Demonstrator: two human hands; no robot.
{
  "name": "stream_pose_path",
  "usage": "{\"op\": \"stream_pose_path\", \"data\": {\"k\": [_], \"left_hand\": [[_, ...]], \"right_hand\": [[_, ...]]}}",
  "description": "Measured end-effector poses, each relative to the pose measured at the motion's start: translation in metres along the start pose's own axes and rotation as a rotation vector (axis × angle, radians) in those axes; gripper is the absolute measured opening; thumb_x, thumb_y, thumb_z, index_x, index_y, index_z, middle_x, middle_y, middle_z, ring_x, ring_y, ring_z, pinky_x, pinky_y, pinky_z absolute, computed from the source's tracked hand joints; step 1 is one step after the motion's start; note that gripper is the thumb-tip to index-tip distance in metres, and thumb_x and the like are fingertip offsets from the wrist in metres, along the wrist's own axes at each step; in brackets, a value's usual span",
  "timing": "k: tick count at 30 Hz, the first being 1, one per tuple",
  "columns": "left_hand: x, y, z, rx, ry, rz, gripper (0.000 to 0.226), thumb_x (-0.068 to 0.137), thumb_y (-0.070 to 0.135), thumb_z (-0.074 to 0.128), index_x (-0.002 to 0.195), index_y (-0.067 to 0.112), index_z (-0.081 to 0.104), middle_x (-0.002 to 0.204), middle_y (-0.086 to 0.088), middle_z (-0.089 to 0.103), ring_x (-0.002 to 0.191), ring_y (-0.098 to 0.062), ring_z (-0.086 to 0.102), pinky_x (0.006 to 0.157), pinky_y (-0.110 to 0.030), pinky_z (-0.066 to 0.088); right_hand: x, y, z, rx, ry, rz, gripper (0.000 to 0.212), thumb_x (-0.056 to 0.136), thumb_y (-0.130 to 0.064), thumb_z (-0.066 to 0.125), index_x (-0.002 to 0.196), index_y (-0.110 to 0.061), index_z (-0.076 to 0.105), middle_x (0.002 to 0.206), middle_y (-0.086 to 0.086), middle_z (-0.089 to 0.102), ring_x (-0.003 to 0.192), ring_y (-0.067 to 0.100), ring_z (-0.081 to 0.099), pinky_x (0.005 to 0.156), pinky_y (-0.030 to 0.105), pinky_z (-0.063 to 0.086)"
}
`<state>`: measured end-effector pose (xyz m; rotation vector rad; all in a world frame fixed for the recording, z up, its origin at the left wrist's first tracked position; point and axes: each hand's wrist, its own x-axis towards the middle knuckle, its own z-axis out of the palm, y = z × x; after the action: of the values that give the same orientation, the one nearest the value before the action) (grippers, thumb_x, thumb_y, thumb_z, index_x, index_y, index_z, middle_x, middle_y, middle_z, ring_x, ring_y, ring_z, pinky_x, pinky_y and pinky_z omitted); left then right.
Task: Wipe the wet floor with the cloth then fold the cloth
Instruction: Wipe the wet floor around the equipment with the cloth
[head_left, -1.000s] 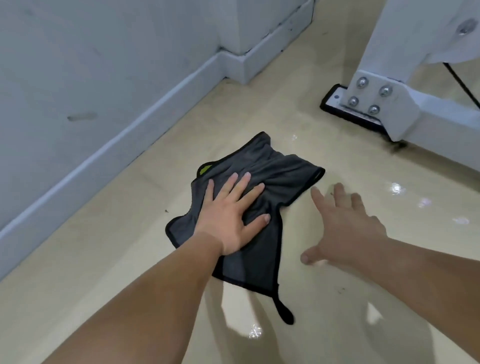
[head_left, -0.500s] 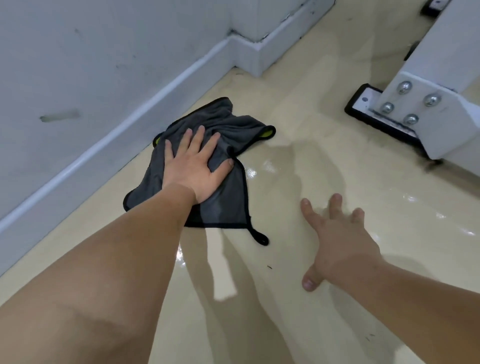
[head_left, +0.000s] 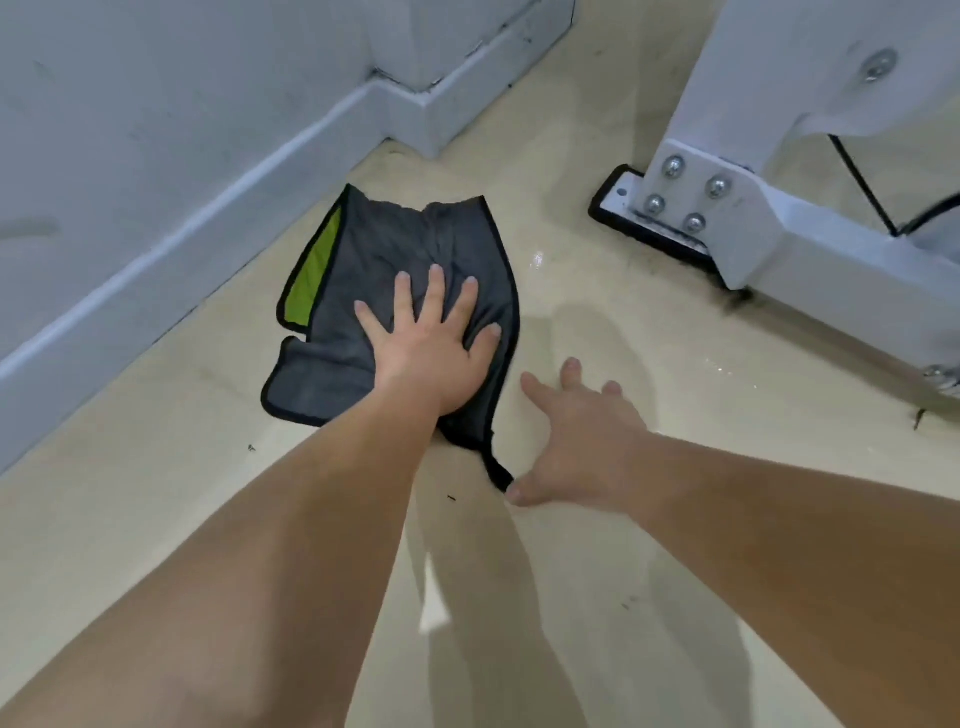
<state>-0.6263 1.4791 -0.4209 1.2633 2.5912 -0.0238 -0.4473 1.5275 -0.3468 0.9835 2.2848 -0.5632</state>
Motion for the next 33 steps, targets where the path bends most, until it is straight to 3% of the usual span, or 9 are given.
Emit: {"op": "stream_pose_path", "data": {"k": [5,8,10,14,20,27,29,31,33], "left_hand": [[-0.072,0.043,0.018,0.033,-0.017,0.049,0.071,0.099,0.071,0.002,0.163,0.044,-0.01,0.175,0.004,-0.016,0.159,-0.033,-0.021,0.117,-0.077,-0.008],[-0.109,0.089,0.032,0.043,-0.021,0.096,0.07,0.1,0.07,0.0,0.163,0.042,-0.012,0.174,0.003,-0.019,0.158,-0.034,-0.023,0.115,-0.078,-0.01],[-0.129,0.12,0.039,0.047,-0.041,0.118,0.07,0.1,0.069,0.0,0.163,0.041,-0.014,0.174,0.003,-0.021,0.157,-0.034,-0.025,0.115,-0.078,-0.01],[-0.183,0.194,0.057,0.076,-0.092,0.201,0.07,0.101,0.069,0.001,0.162,0.04,-0.017,0.173,0.001,-0.023,0.156,-0.036,-0.028,0.114,-0.079,-0.01],[-0.293,0.344,0.088,0.113,-0.159,0.443,0.071,0.102,0.068,0.005,0.163,0.038,-0.017,0.172,0.0,-0.027,0.153,-0.037,-0.034,0.112,-0.077,-0.017],[-0.404,0.401,0.105,0.185,-0.349,0.624,0.068,0.105,0.064,0.009,0.163,0.038,-0.017,0.168,0.005,-0.034,0.146,-0.029,-0.048,0.113,-0.072,-0.023],[-0.431,0.393,0.094,0.138,-0.47,0.574,0.068,0.105,0.064,0.014,0.163,0.042,-0.015,0.167,0.01,-0.036,0.145,-0.021,-0.049,0.115,-0.066,-0.027],[-0.458,0.382,0.079,0.071,-0.595,0.466,0.071,0.105,0.066,0.024,0.164,0.044,-0.009,0.168,0.015,-0.032,0.149,-0.014,-0.043,0.121,-0.059,-0.025],[-0.485,0.369,0.06,0.054,-0.702,0.356,0.074,0.104,0.064,0.035,0.166,0.042,0.0,0.171,0.016,-0.023,0.155,-0.011,-0.03,0.127,-0.051,-0.014]], "right_hand": [[-0.038,0.062,0.003,0.686,0.037,-0.066,0.096,0.082,-0.025,0.081,0.159,-0.033,0.024,0.163,-0.004,0.032,0.147,0.016,0.036,0.118,0.03,0.032],[-0.091,0.123,0.036,0.475,0.25,-0.016,0.057,0.093,-0.021,0.061,0.147,-0.033,0.049,0.147,-0.007,0.056,0.13,0.015,0.056,0.104,0.02,0.041],[-0.131,0.156,0.051,0.307,0.287,0.013,0.049,0.095,-0.026,0.053,0.142,-0.041,0.054,0.138,-0.013,0.063,0.124,0.016,0.06,0.101,0.024,0.045],[-0.197,0.223,0.061,0.223,0.172,0.063,0.045,0.097,-0.029,0.053,0.141,-0.038,0.055,0.142,-0.018,0.059,0.131,0.014,0.055,0.107,0.028,0.043],[-0.252,0.337,0.08,0.219,0.065,0.049,0.039,0.1,-0.027,0.05,0.138,-0.026,0.058,0.137,0.001,0.064,0.124,0.021,0.059,0.105,0.033,0.046],[-0.276,0.405,0.142,0.013,0.289,-0.178,0.052,0.102,-0.027,0.048,0.151,-0.014,0.04,0.16,0.008,0.034,0.15,0.026,0.026,0.117,0.041,0.033],[-0.277,0.407,0.164,-0.024,0.297,-0.24,0.048,0.096,-0.033,0.056,0.14,-0.014,0.054,0.147,0.012,0.049,0.141,0.032,0.04,0.102,0.046,0.047],[-0.285,0.396,0.181,-0.093,0.306,-0.297,0.033,0.086,-0.04,0.063,0.106,-0.014,0.067,0.108,0.009,0.063,0.104,0.032,0.06,0.069,0.036,0.049],[-0.297,0.374,0.194,-0.125,0.254,-0.391,0.031,0.084,-0.045,0.057,0.095,-0.016,0.06,0.092,0.004,0.06,0.087,0.029,0.062,0.064,0.034,0.046]]}}
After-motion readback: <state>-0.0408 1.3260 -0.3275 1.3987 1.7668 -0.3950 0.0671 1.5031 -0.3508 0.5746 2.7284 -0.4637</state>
